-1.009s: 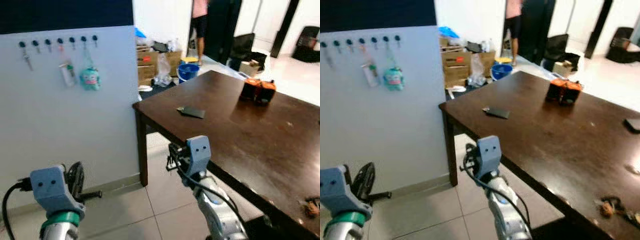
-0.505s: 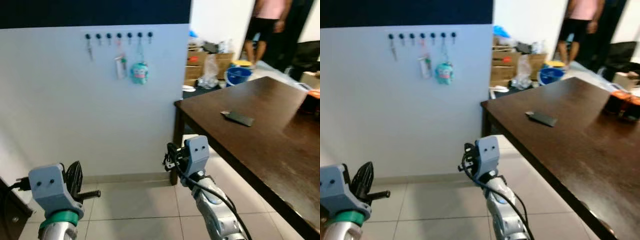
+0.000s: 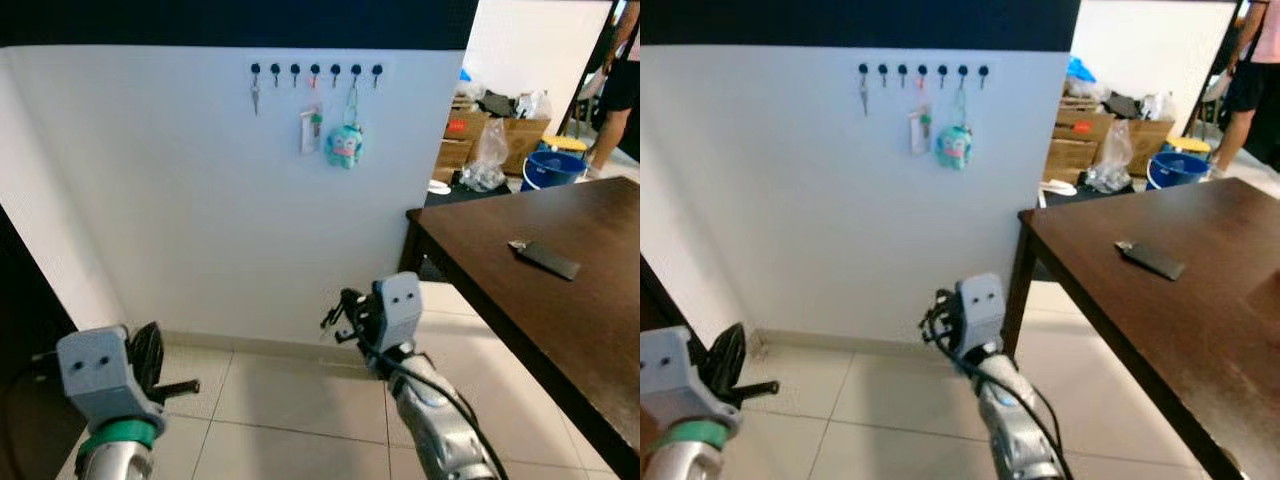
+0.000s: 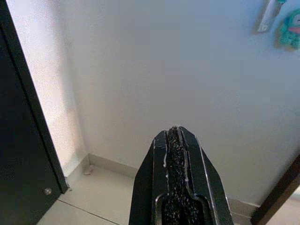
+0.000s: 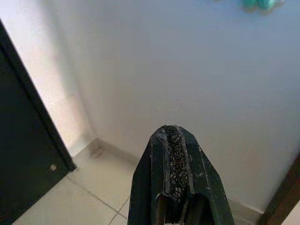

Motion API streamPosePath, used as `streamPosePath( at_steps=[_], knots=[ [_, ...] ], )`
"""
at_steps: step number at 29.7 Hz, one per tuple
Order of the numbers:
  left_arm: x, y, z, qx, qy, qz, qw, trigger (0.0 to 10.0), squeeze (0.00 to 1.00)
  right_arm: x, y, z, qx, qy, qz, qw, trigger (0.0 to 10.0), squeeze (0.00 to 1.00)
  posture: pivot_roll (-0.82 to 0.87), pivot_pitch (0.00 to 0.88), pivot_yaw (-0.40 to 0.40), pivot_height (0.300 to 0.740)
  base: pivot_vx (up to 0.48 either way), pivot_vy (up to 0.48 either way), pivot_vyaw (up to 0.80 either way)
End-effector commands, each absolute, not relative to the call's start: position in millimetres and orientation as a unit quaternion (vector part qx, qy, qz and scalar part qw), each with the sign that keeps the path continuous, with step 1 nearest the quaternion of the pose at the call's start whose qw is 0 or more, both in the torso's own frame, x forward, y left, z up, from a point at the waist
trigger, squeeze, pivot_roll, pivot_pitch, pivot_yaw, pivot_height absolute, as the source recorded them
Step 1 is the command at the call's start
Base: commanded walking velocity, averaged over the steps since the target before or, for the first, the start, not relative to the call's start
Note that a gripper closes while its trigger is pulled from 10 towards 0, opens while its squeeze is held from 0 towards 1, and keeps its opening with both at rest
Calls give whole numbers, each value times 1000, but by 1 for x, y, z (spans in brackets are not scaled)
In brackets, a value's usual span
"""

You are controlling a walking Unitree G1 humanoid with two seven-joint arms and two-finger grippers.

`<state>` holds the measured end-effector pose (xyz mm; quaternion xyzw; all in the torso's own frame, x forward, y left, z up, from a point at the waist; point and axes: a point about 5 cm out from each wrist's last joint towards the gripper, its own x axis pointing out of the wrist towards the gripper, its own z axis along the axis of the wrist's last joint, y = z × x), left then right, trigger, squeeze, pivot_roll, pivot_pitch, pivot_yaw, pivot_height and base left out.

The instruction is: Hang keys on a hook

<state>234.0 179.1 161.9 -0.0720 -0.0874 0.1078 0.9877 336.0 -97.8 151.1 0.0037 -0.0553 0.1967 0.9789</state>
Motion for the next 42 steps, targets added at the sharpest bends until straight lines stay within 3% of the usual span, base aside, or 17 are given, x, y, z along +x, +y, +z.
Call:
streamPosePath(
  at_steps=[1,39,42],
  knots=[
    [234,180,159,-68,-80,112,988,10000,0,334,-97,145,6,-42,197,979,10000,0,-50,7,87,740,0,0,0],
    [233,180,158,-73,-79,114,988,10000,0,333,-89,161,-36,-85,227,970,10000,0,-55,16,86,740,279,0,0],
    [233,180,158,-73,-79,115,988,10000,0,332,-88,161,-39,-83,230,969,10000,0,-55,16,86,740,264,0,800]
  ],
)
